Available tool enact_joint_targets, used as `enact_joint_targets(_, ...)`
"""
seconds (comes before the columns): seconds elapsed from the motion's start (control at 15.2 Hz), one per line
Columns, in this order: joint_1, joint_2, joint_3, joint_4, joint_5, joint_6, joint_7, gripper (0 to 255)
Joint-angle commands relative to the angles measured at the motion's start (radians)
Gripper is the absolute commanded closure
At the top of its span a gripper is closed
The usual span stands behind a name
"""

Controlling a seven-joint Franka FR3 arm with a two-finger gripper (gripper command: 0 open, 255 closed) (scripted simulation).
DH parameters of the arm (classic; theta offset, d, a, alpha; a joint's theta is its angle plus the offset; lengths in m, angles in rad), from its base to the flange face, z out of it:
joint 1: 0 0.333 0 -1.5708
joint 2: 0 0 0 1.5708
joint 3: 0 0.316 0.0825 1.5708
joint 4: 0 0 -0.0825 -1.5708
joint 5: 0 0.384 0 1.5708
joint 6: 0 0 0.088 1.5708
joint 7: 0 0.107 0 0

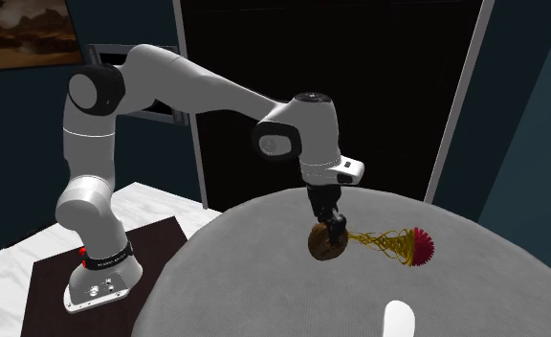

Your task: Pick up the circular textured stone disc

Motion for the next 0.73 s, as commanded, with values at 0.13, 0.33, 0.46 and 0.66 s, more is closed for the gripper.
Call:
enact_joint_targets(0.13, 0.001, -0.015, -0.005, 0.037, -0.013, -0.049, 0.009, 255)
enact_joint_targets(0.33, 0.002, -0.023, -0.008, 0.068, -0.021, -0.086, 0.015, 255)
enact_joint_targets(0.46, 0.002, -0.027, -0.010, 0.089, -0.025, -0.111, 0.019, 255)
enact_joint_targets(0.66, 0.001, -0.032, -0.012, 0.124, -0.030, -0.150, 0.023, 255)
